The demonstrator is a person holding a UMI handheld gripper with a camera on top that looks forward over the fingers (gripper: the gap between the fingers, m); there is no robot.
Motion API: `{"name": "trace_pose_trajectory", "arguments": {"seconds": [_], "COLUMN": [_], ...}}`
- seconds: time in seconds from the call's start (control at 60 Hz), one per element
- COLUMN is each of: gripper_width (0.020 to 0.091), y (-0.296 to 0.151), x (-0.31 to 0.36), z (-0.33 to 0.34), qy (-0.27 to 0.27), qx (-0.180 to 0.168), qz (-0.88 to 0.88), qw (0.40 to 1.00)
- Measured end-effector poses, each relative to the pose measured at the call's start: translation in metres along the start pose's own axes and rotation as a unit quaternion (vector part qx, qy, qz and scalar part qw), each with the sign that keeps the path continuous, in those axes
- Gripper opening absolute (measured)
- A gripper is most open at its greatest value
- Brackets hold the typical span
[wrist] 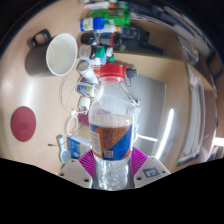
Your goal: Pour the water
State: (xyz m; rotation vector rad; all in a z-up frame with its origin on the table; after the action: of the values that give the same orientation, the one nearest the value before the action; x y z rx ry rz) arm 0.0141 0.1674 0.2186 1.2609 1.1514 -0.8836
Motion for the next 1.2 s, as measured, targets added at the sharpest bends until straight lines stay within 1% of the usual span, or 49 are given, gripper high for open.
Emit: {"name": "trace_pose_trajectory", "arguments": {"seconds": [0.017, 0.083, 0.133, 0.283, 0.417, 0.533, 0.617, 0.683, 0.75, 0.767, 0.783, 0.8, 0.817, 0.85, 0.883, 0.9, 0.95, 1.0, 1.017, 1.083, 1.117, 1.2], "gripper_width": [0.0416, 0.0417, 0.0416, 0.0418, 0.0417, 0.0416, 0.0415, 0.0415, 0.0413, 0.0453, 0.0412, 0.0458, 0.0416, 0.0415, 0.0416, 0.0415, 0.0418, 0.0418, 0.0416, 0.0417, 0.0417, 0.0417], "y": [-0.004, -0.023, -0.034, -0.063, -0.076, -0.079, -0.071, -0.064, -0.05, -0.046, -0.044, -0.043, -0.042, -0.043, -0.041, -0.037, -0.029, -0.02, -0.022, -0.016, -0.015, -0.02], "x": [-0.003, -0.01, -0.017, -0.033, -0.035, -0.028, -0.021, -0.02, -0.019, -0.02, -0.016, -0.012, -0.009, -0.003, 0.007, 0.002, 0.007, 0.015, 0.027, 0.037, 0.052, 0.082], "z": [-0.002, -0.01, -0.015, -0.024, -0.024, -0.023, -0.023, -0.027, -0.029, -0.028, -0.027, -0.024, -0.022, -0.015, -0.008, -0.006, 0.004, 0.014, 0.019, 0.021, 0.03, 0.033], "qy": [0.009, 0.03, 0.047, 0.078, 0.077, 0.072, 0.057, 0.045, 0.016, 0.003, -0.011, -0.026, -0.042, -0.072, -0.086, -0.103, -0.113, -0.113, -0.103, -0.116, -0.115, -0.135], "qx": [-0.005, -0.029, -0.04, -0.091, -0.11, -0.114, -0.099, -0.076, -0.03, -0.017, -0.005, 0.007, 0.017, 0.038, 0.06, 0.071, 0.1, 0.117, 0.12, 0.117, 0.116, 0.117], "qz": [0.02, 0.09, 0.144, 0.279, 0.321, 0.319, 0.269, 0.191, 0.046, -0.002, -0.058, -0.118, -0.179, -0.298, -0.408, -0.447, -0.566, -0.649, -0.678, -0.73, -0.75, -0.776], "qw": [1.0, 0.995, 0.988, 0.953, 0.937, 0.938, 0.956, 0.978, 0.998, 1.0, 0.998, 0.993, 0.983, 0.951, 0.907, 0.886, 0.81, 0.743, 0.718, 0.663, 0.641, 0.606]}}
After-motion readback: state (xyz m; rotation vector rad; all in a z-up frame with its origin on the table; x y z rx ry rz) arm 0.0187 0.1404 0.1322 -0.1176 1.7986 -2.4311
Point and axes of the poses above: the point between the fingertips, and its own axes, seen from behind it with the camera up: x to the left, y down, z backward, against the way the camera looks, the point moved 6 cm from there along z, backward, against the way the camera looks, and after that the axes turned 11 degrees about y, right-handed, at the moved point
